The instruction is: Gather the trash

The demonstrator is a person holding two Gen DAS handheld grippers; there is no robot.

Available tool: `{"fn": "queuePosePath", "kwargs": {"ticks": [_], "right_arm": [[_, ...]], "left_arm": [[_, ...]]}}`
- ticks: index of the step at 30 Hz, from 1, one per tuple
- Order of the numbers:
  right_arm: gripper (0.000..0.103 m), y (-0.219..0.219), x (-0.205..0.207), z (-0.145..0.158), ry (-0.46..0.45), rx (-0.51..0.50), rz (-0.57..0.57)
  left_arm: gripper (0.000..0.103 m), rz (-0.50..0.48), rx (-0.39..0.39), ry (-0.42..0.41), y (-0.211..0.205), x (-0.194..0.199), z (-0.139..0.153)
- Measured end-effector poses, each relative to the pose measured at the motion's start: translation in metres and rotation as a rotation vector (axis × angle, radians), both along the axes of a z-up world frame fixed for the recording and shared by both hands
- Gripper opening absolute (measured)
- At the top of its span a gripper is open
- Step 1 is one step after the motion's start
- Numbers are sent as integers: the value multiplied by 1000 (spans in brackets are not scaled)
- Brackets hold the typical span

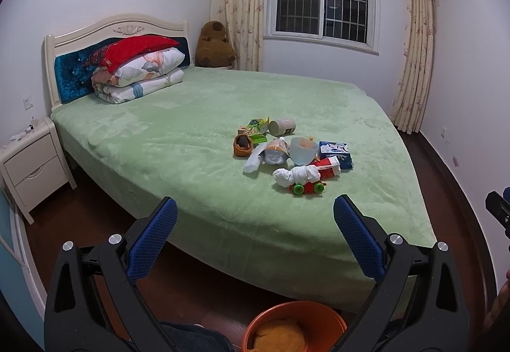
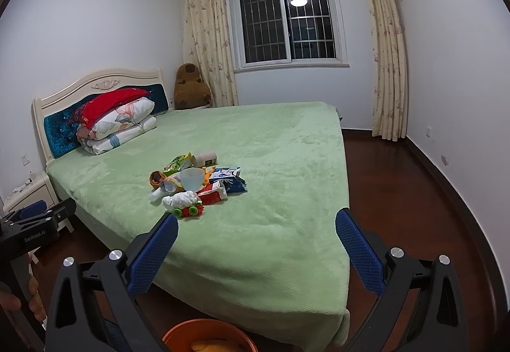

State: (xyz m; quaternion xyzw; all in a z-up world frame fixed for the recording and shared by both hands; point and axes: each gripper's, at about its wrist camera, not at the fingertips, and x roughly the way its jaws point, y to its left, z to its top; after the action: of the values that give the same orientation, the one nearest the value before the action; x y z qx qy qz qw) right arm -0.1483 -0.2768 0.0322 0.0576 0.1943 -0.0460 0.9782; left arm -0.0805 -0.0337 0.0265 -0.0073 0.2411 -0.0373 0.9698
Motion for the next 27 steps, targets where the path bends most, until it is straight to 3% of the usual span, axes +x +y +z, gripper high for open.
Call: {"fn": "queuePosePath", "kwargs": {"ticks": [27], "right_arm": [[97, -6, 11, 1, 31, 14, -6]], "left_arm": [[96, -15, -2, 30, 2, 16, -1]]}}
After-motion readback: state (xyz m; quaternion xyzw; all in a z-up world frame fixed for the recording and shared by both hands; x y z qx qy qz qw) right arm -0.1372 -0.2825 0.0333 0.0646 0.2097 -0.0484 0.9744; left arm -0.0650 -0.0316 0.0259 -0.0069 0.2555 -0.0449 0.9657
